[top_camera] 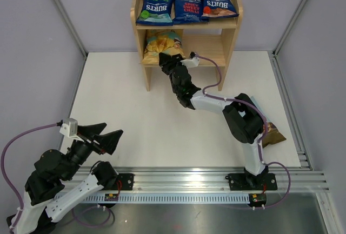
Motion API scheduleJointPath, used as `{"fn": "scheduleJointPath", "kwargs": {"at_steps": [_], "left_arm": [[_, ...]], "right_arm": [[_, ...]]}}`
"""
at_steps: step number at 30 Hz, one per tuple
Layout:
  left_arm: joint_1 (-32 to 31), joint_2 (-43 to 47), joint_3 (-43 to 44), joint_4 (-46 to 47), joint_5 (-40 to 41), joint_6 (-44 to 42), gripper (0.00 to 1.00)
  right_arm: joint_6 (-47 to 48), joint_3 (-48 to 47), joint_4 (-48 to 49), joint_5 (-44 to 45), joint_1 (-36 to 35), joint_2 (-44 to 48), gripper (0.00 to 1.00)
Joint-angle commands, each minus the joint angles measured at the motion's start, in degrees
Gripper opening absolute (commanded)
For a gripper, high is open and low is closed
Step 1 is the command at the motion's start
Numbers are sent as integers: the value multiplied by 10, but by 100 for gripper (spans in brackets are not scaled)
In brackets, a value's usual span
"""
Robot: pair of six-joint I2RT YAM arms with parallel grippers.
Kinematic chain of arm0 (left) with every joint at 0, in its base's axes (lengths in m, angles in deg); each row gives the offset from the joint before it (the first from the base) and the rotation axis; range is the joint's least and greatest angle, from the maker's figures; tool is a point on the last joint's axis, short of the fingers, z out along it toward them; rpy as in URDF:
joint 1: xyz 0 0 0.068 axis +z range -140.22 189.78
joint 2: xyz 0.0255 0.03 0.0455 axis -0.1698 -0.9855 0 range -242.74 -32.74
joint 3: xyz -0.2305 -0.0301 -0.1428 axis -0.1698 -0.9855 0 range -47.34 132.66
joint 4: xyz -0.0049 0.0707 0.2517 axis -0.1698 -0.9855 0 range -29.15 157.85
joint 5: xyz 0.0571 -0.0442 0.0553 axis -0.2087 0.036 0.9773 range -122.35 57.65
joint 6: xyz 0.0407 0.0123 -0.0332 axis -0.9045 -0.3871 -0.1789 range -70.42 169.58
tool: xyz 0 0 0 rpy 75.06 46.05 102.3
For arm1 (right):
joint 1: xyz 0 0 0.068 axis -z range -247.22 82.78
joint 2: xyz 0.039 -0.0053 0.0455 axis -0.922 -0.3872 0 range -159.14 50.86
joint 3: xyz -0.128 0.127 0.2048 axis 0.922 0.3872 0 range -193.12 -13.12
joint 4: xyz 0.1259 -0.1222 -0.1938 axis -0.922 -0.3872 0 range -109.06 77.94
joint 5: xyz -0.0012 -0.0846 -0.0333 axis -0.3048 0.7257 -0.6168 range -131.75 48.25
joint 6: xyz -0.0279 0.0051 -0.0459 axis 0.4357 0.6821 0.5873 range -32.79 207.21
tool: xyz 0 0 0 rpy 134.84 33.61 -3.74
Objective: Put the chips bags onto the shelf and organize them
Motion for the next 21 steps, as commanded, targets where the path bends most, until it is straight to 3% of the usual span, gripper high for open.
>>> {"fn": "scheduleJointPath", "kwargs": {"at_steps": [1, 4, 6, 8, 14, 21], "left_arm": [[0, 31, -2, 22, 13, -2, 99], [0, 31, -2, 23, 13, -3, 99], [0, 31, -2, 23, 12, -3, 99], [0, 30, -3, 24, 13, -2, 99], [0, 31, -1, 23, 16, 0, 99], [0, 29, -2, 25, 14, -1, 99]], "right_arm": [[-14, -20, -12, 14, -10, -1, 31], [-11, -7, -19, 8, -10, 12, 45], [-11, -3, -38, 2, -9, 23, 62], [-14, 1, -55, -7, -3, 33, 69], [-18, 36, -79, -22, 5, 71, 73], [-38, 62, -129, -42, 20, 113, 84]]}}
